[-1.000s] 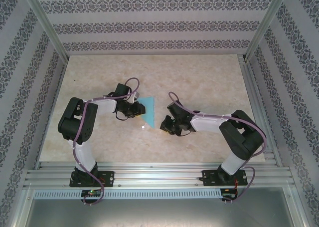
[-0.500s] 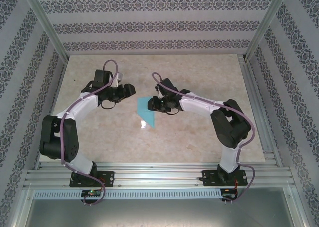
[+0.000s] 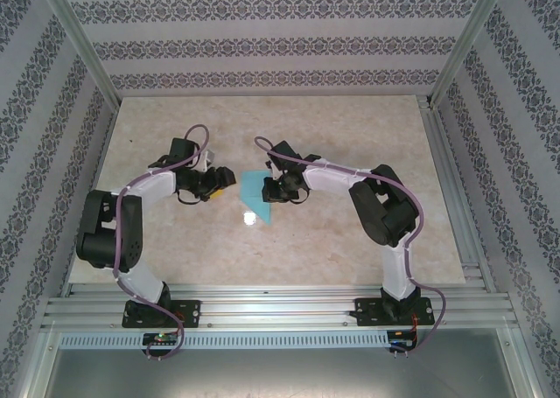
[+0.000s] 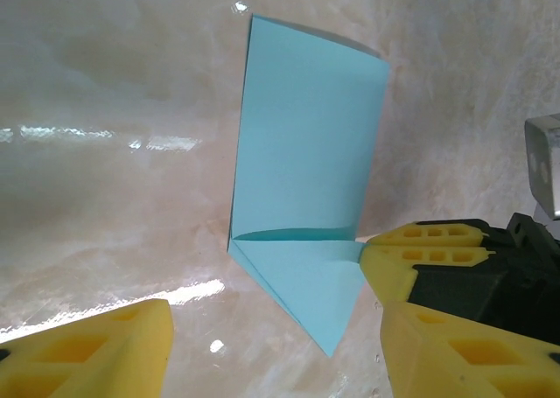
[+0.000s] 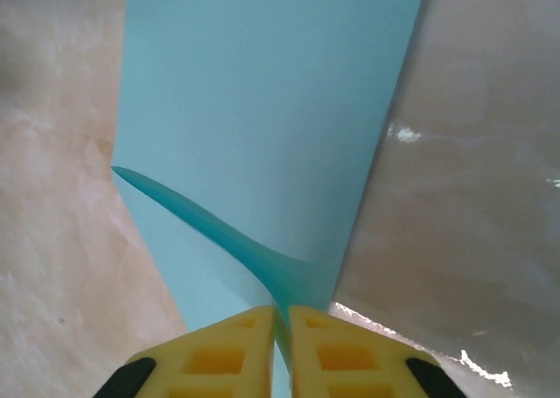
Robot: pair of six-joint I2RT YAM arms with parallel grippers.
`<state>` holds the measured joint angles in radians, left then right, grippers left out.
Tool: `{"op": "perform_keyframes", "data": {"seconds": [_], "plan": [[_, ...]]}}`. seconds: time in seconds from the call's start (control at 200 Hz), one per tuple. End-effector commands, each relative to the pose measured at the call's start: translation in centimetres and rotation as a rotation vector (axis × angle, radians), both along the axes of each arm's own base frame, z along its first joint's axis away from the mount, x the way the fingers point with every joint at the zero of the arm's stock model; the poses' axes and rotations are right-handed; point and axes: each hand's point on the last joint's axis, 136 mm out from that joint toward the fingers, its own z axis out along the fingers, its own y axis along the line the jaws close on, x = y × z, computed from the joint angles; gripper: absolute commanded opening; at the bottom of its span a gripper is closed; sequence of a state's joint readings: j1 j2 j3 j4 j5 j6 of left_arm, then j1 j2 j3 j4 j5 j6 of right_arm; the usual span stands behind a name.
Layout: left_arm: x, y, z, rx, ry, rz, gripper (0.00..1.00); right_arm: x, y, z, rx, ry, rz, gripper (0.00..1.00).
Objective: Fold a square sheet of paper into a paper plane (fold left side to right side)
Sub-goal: Third fold the triangle at the center of the table, then fourth fold the wing at the center of the table.
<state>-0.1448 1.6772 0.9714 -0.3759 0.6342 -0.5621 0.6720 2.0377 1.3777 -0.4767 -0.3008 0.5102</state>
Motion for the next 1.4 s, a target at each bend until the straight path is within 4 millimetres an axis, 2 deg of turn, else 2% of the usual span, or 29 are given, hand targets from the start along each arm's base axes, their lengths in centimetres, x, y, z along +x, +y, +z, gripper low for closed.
{"op": "perform_keyframes", "data": {"seconds": [0.0, 0.105, 0.26, 0.545, 0.924, 1.129, 1.269, 1.394], "plan": [[0.3, -0.1, -0.6, -0.029, 0.021, -0.002, 0.64, 0.3, 0.5, 0.5, 0.0, -0.017, 0.022, 0.07], [0.4, -0.3, -1.3, -0.034, 0.041, -0.007, 0.64, 0.3, -0.1, 0.2, -0.024, -0.015, 0.018, 0.04], [0.7, -1.2, -1.9, -0.079, 0.07, -0.016, 0.63, 0.3, -0.7, 0.0, -0.042, -0.012, 0.014, 0.04], [1.4, -2.9, -2.1, -0.103, 0.074, -0.03, 0.58, 0.2, -0.5, -0.1, -0.027, -0.002, 0.014, 0.04], [2.0, -4.8, -3.3, -0.11, 0.097, -0.043, 0.42, -0.1, -0.5, -0.4, -0.022, 0.007, 0.013, 0.04], [2.2, -6.4, -3.5, -0.112, 0.099, -0.075, 0.32, -0.1, -0.5, -0.4, -0.019, 0.01, 0.014, 0.05], [2.0, -6.8, -3.3, -0.106, 0.096, -0.08, 0.18, 0.1, -0.9, 0.8, -0.024, -0.015, 0.011, 0.11], [1.5, -6.7, -2.7, -0.092, 0.093, -0.069, 0.1, 0.5, -2.3, 3.8, -0.018, -0.082, -0.017, 0.26]]}}
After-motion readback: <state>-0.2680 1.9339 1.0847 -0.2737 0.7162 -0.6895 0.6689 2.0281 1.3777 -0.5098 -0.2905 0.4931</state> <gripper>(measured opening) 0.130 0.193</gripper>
